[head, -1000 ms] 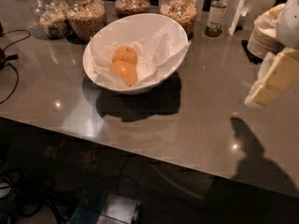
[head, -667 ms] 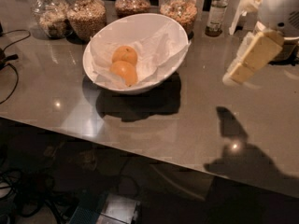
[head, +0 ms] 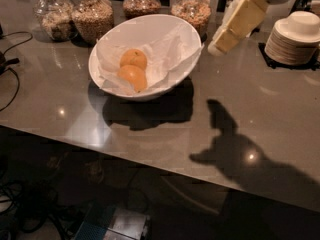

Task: Pick orange from white bowl

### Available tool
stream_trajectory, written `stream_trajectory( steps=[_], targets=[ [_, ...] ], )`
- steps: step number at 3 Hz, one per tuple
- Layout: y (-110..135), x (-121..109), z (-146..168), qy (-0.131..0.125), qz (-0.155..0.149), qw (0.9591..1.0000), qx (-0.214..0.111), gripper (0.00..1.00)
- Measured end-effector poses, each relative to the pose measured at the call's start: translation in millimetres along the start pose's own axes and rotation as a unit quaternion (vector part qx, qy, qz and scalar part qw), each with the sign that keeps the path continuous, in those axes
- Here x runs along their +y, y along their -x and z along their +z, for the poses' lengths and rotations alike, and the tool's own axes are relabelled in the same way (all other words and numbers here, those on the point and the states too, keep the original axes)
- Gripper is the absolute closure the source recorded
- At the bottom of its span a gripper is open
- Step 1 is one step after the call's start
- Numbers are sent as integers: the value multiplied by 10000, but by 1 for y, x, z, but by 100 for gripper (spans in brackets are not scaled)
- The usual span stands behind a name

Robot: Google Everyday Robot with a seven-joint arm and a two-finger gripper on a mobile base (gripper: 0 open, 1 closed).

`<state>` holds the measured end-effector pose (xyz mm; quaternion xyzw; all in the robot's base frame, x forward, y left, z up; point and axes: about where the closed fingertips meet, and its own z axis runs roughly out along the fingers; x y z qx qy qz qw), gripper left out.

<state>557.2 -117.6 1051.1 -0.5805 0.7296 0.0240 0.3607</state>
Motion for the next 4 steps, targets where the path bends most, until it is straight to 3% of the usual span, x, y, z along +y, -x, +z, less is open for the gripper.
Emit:
stream_trajectory(
  steps=[1, 2, 3, 4],
  targets=[
    [3, 3, 3, 27, 52, 9999, -136, 0],
    [39, 3, 24, 162, -112, 9956, -912, 0],
    [102, -4, 52, 472, -253, 9794, -1947, 0],
    [160, -22, 70, 674, -167, 9566, -2831, 0]
  ],
)
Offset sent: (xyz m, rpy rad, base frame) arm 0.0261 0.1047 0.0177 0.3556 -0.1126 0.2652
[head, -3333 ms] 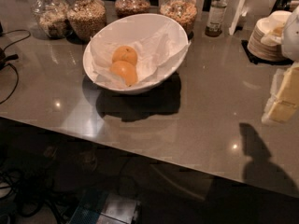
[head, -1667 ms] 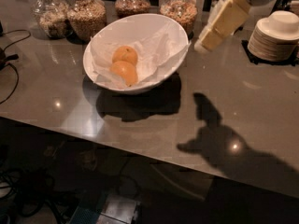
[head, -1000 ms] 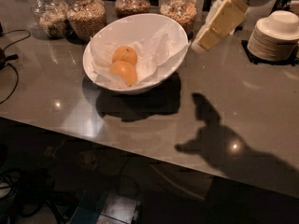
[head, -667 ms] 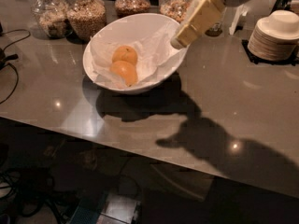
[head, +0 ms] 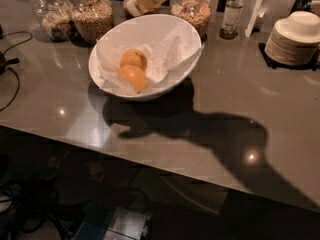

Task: Pick orange from white bowl

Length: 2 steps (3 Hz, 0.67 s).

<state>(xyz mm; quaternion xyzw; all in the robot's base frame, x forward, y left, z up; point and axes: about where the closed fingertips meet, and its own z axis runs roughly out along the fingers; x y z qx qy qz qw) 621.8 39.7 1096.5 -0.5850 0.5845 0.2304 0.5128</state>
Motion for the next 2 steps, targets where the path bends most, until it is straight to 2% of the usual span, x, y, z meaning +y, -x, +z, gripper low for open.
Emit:
stream_trajectory(
  steps=[1, 2],
  targets=[
    [0, 0, 0, 0, 1, 10000, 1, 0],
    [-18, -6, 25, -92, 208, 9997, 115, 0]
  ],
)
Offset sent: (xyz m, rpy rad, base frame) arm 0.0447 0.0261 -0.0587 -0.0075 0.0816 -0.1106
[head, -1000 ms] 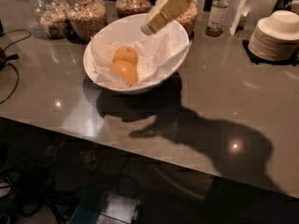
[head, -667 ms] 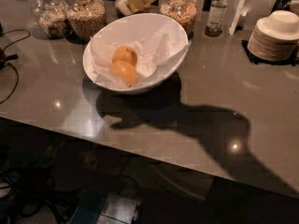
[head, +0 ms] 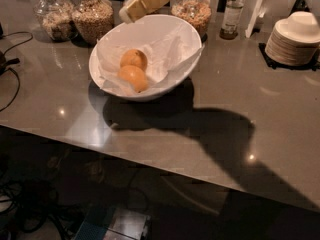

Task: Pick orange from white bowl

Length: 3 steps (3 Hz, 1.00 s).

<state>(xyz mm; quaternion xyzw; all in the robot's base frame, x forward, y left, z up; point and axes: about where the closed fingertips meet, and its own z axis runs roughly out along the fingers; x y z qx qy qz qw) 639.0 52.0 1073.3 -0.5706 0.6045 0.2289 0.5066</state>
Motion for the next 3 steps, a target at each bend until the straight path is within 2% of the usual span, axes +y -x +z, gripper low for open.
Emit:
stream_trajectory(
  steps=[1, 2, 3],
  targets=[
    [-27, -8, 30, -57, 356, 9992, 170, 0],
    [-48, -11, 55, 74, 720, 9968, 333, 0],
    [-53, -12, 80, 407, 862, 9950, 283, 0]
  ],
)
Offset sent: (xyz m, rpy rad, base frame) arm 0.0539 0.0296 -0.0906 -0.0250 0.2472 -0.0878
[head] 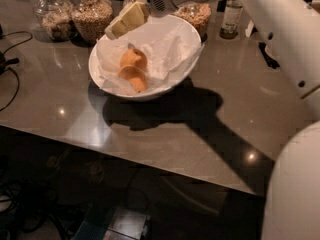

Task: Pick orange from white bowl

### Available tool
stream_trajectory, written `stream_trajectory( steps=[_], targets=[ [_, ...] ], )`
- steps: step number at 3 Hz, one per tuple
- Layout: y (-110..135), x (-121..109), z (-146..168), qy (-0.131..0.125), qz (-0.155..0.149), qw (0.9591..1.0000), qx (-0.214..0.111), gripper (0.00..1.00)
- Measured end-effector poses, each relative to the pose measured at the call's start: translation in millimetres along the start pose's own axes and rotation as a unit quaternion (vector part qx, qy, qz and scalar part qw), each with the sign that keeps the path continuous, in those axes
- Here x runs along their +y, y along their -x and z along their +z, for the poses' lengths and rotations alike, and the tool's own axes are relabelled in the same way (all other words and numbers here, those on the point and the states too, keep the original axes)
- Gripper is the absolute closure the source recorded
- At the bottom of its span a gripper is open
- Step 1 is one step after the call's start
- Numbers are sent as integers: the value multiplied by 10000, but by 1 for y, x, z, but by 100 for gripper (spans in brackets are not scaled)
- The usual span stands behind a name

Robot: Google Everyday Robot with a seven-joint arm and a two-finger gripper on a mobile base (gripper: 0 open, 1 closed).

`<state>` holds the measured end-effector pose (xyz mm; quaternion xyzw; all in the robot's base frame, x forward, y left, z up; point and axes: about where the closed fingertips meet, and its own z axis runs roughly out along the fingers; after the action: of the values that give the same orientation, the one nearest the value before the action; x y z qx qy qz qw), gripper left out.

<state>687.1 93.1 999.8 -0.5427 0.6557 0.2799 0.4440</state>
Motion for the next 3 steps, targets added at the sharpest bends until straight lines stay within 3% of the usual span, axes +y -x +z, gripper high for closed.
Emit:
stream_trajectory(
  steps=[1, 2, 3],
  targets=[
    [10, -9, 28, 411, -112, 9990, -163, 0],
    [40, -19, 30, 588, -420, 9955, -617, 0],
    [72, -19, 4, 606, -757, 9910, -919, 0]
  ],
)
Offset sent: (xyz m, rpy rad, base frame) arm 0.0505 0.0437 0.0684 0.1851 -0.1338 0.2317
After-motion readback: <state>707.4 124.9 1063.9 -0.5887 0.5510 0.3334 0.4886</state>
